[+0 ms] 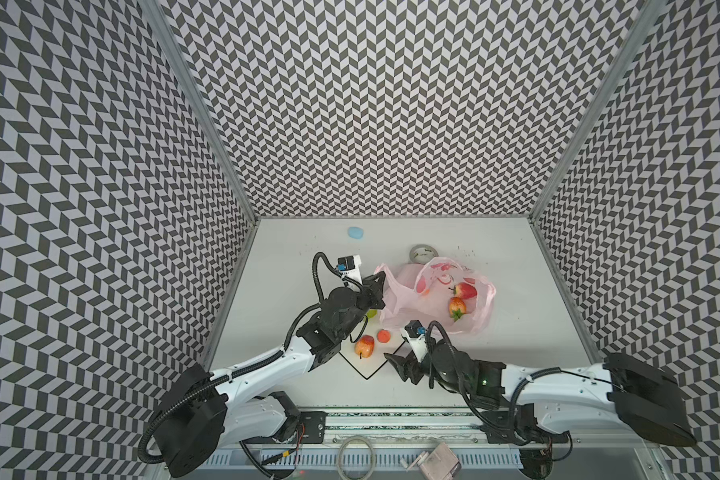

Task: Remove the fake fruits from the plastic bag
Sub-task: 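Carry the apple to the white tray and open the right gripper, then move the right gripper back into the bag toward the strawberries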

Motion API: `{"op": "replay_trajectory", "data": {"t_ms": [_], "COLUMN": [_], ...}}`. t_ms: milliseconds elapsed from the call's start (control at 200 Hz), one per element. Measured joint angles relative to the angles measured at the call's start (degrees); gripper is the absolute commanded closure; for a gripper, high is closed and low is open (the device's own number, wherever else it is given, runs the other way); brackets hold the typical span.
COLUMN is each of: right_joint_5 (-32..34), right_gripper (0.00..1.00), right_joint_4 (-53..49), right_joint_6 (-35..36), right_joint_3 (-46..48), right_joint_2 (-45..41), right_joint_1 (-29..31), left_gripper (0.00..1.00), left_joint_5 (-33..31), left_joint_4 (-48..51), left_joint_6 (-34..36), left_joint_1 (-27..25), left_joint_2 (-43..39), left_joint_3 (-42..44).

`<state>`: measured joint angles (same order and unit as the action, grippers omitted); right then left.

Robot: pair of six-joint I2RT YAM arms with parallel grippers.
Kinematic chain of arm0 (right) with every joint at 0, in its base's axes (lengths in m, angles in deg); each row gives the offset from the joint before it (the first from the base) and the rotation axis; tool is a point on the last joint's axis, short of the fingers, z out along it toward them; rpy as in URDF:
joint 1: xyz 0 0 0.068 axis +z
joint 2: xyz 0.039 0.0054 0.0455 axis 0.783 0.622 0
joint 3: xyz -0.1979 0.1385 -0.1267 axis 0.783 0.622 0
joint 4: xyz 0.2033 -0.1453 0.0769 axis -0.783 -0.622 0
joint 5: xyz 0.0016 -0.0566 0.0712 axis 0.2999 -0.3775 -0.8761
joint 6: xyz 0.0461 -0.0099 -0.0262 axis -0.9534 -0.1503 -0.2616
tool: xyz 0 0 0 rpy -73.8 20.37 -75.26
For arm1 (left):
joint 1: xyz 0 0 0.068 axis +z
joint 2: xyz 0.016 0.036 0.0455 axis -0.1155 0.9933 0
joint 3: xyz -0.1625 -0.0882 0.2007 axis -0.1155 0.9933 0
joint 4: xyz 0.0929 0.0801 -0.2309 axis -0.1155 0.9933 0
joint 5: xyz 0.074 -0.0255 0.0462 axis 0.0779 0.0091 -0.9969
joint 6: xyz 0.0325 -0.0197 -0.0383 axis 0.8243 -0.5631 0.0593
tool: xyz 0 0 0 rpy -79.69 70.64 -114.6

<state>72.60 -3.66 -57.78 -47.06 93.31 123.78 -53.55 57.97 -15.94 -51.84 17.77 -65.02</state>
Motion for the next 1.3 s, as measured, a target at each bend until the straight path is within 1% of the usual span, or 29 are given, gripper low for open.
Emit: {"op": "replay_trajectory", "data": {"t_ms": [110, 180, 320, 406, 486, 576, 696, 736, 781, 826, 916, 976, 1041, 1142, 1302], "right_joint_5": [-2.6, -5.1, -9.6, -10.3, -9.6, -6.4, 3.5, 7.2, 11.0, 14.4, 19.1, 20.3, 19.7, 17.4, 14.0], "right_gripper": [0.30, 0.32, 0.35, 0.37, 0.40, 0.40, 0.42, 0.44, 0.49, 0.51, 0.58, 0.62, 0.65, 0.66, 0.68], "right_joint_4": [-6.0, -11.5, -22.5, -28.1, -32.0, -35.5, -43.3, -45.7, -48.4, -51.1, -55.9, -58.3, -60.1, -61.5, -62.0], "right_joint_6": [3.7, 5.7, 6.6, 5.0, 2.4, -1.4, -8.8, -11.0, -13.0, -15.0, -18.1, -19.1, -19.5, -18.8, -17.1], "right_joint_3": [0.8, 0.5, -1.4, -4.7, -9.7, -16.9, -29.3, -33.4, -37.3, -40.5, -44.8, -45.9, -46.0, -46.2, -45.9], "right_joint_2": [-10.5, -17.6, -29.0, -32.8, -33.7, -31.9, -24.9, -22.1, -19.1, -16.5, -11.7, -8.9, -6.2, -1.4, 6.8], "right_joint_1": [2.2, 3.1, 3.4, 3.4, 3.4, 3.5, 3.5, 3.5, 3.4, 3.3, 2.1, 0.0, -3.4, -8.0, -11.6], "left_gripper": [1.00, 1.00, 1.00, 1.00, 1.00, 1.00, 1.00, 1.00, 1.00, 1.00, 1.00, 1.00, 1.00, 1.00, 1.00], "left_joint_5": [0.3, 0.4, 0.5, 0.5, 0.5, 0.6, 0.5, 0.5, 0.5, 0.5, 0.5, 0.5, 0.5, 0.5, 0.3], "left_joint_4": [0.0, -0.2, -0.4, -0.4, -0.6, -0.7, -0.9, -0.9, -0.9, -0.9, -0.9, -0.9, -0.9, -0.9, -0.9], "left_joint_6": [0.0, 0.0, 0.2, 0.4, 0.5, 0.6, 0.6, 0.6, 0.5, 0.4, 0.3, 0.3, 0.1, -0.2, -0.8], "left_joint_1": [0.0, 0.0, 0.0, 0.0, 0.0, 0.0, 0.0, 0.0, 0.0, 0.0, 0.0, 0.0, 0.0, 0.0, 0.0], "left_joint_2": [0.7, 1.0, 1.4, 1.5, 1.7, 1.8, 1.8, 1.8, 1.8, 1.8, 1.8, 1.8, 1.8, 1.7, 1.3], "left_joint_3": [0.0, 0.0, 0.0, -0.1, -0.2, -0.2, -0.2, -0.2, -0.2, -0.2, -0.2, -0.2, -0.2, -0.2, -0.2]}}
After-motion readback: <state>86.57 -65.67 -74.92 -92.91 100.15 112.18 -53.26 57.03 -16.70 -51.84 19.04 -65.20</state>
